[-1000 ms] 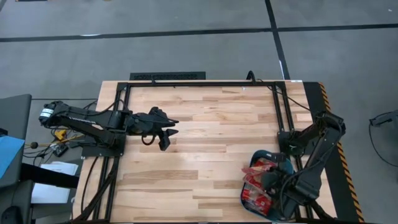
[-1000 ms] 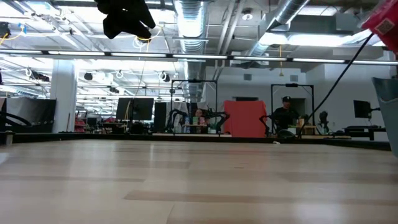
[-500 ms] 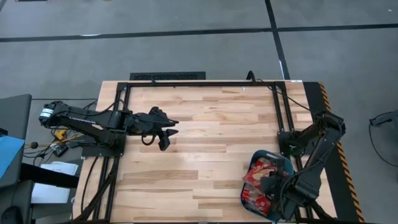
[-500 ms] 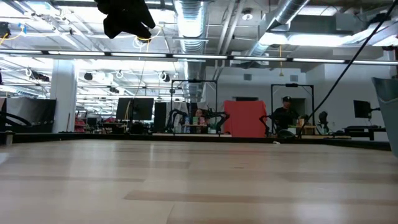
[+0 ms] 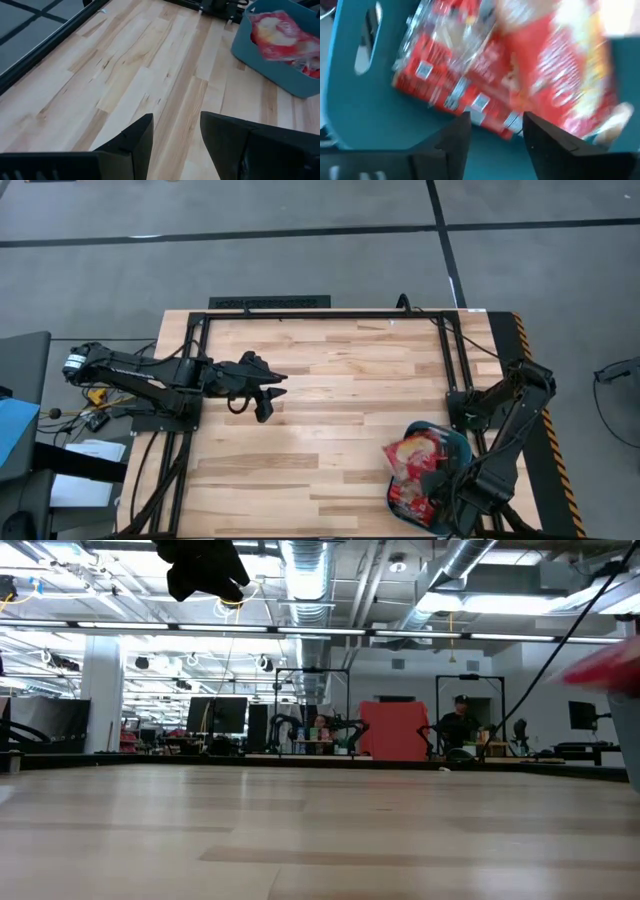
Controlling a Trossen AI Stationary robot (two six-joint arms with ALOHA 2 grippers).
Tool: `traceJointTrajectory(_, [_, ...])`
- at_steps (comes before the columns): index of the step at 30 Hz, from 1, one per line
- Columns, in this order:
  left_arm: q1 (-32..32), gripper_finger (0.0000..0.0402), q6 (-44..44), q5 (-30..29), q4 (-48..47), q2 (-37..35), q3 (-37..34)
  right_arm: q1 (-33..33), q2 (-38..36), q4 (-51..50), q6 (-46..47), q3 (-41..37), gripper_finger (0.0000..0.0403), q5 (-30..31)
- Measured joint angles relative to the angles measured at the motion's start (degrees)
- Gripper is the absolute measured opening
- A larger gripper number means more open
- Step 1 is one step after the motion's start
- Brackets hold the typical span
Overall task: Sort popcorn bags into baskets
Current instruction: Put the popcorn bag into the blue bin
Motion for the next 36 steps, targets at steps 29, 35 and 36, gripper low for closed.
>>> traceJointTrajectory(29, [1.4,0.0009,-4.5,12.7,50.3,47.9,10.3,-0.6,-0.5,-3.0,23.8,2.8,0.0124,0.0])
traceJointTrajectory(35, [1.4,0.0003,-3.1,17.2,44.3,58.1,24.4,-0.3,-0.5,-2.6,25.6,2.8,0.0080,0.4])
traceJointTrajectory(36, [1.4,0.0002,-2.9,18.6,44.1,59.9,26.8,-0.2,-0.5,-2.4,25.6,2.8,0.0075,0.4])
